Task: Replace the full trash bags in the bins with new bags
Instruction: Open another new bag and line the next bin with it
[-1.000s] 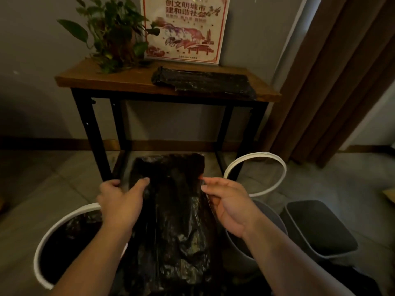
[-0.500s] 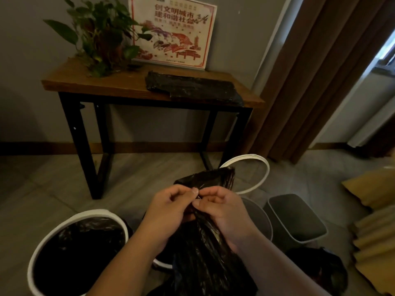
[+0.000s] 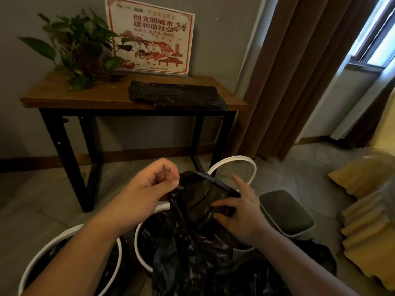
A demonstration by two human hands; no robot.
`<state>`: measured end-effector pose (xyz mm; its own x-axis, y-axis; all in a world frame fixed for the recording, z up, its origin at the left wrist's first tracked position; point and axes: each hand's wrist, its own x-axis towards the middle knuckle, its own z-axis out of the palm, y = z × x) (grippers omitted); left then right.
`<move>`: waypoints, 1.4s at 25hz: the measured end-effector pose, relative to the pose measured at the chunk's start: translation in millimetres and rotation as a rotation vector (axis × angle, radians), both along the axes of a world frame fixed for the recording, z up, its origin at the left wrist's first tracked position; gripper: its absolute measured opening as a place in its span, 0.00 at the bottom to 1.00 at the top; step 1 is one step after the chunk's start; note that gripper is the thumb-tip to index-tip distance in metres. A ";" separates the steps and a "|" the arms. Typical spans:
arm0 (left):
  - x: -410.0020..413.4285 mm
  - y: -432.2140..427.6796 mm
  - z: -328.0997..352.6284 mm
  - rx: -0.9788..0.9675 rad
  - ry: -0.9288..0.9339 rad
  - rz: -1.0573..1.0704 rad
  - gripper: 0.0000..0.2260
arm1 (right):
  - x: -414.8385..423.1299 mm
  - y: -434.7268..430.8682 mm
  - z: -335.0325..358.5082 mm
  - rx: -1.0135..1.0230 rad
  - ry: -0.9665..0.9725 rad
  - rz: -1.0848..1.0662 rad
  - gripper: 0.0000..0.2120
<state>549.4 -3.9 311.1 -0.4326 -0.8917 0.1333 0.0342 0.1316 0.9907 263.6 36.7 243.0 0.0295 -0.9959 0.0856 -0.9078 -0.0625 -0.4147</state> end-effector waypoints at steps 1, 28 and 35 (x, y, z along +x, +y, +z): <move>-1.4 0.8 4.1 0.015 -0.020 -0.029 0.15 | 1.0 -6.3 -5.8 -0.047 0.016 0.024 0.14; -186.7 9.1 -37.3 -0.660 -1.138 0.726 0.07 | -250.4 27.3 30.4 -0.404 0.217 -0.231 0.06; -196.7 0.6 -41.4 -0.781 -1.267 0.507 0.12 | -267.1 32.1 14.4 -0.394 0.406 -0.133 0.08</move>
<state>352.7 -3.3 269.7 -0.3048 -0.8601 0.4091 -0.9387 0.3440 0.0240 -3.5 68.8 257.4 0.0144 -0.8887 0.4582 -0.9999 -0.0163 -0.0002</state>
